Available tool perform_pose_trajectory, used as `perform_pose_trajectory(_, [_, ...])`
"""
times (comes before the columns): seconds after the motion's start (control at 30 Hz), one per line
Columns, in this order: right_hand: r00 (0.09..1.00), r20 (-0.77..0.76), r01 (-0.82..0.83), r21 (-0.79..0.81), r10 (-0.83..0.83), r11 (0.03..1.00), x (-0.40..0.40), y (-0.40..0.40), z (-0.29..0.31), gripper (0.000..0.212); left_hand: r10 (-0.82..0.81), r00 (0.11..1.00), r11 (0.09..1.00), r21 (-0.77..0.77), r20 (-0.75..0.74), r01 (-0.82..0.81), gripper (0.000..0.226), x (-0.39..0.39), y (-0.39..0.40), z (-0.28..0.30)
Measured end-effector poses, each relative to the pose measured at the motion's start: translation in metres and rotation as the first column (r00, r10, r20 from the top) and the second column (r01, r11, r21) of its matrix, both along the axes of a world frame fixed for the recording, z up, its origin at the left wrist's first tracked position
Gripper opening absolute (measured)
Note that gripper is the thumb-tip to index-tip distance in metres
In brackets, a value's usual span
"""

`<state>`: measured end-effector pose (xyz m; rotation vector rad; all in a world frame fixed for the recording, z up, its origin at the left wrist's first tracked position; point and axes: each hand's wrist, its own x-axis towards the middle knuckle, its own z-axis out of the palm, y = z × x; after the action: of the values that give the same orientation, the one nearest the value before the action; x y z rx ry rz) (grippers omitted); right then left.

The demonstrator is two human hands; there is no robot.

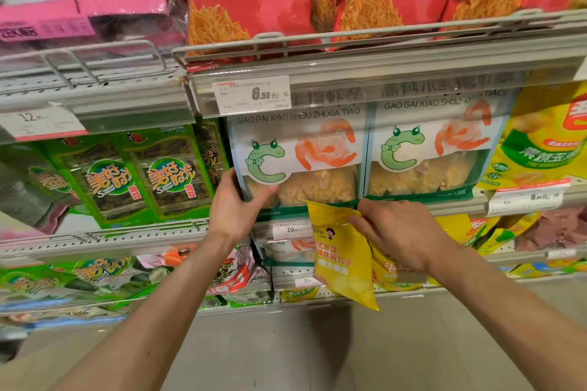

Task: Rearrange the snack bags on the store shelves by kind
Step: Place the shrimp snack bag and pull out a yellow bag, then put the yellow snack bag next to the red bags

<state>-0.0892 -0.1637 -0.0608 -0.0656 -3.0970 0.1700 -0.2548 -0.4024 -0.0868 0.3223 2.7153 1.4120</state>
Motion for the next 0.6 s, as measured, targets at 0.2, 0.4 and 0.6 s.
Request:
perform_pose_trajectory(0.2, [1.000,-0.025,0.004,-0.073,-0.006,0.997,0.004,0.001,0.010,0.037,0.057,0.998,0.983,0.173,-0.004,-0.055,0.028,0.065,-0.032,-0.017])
perform_pose_trajectory(0.4, [0.999,-0.032,-0.018,-0.178,0.013,0.984,0.006,-0.009,0.024,0.038,-0.418,0.704,0.901,0.362,0.575,0.239,0.079,0.081,0.009,-0.012])
perform_pose_trajectory(0.6, [0.995,-0.090,0.012,-0.275,-0.038,0.961,0.009,-0.006,0.035,0.043,-0.424,0.682,0.893,0.399,0.595,0.207,0.056,0.081,0.017,0.004])
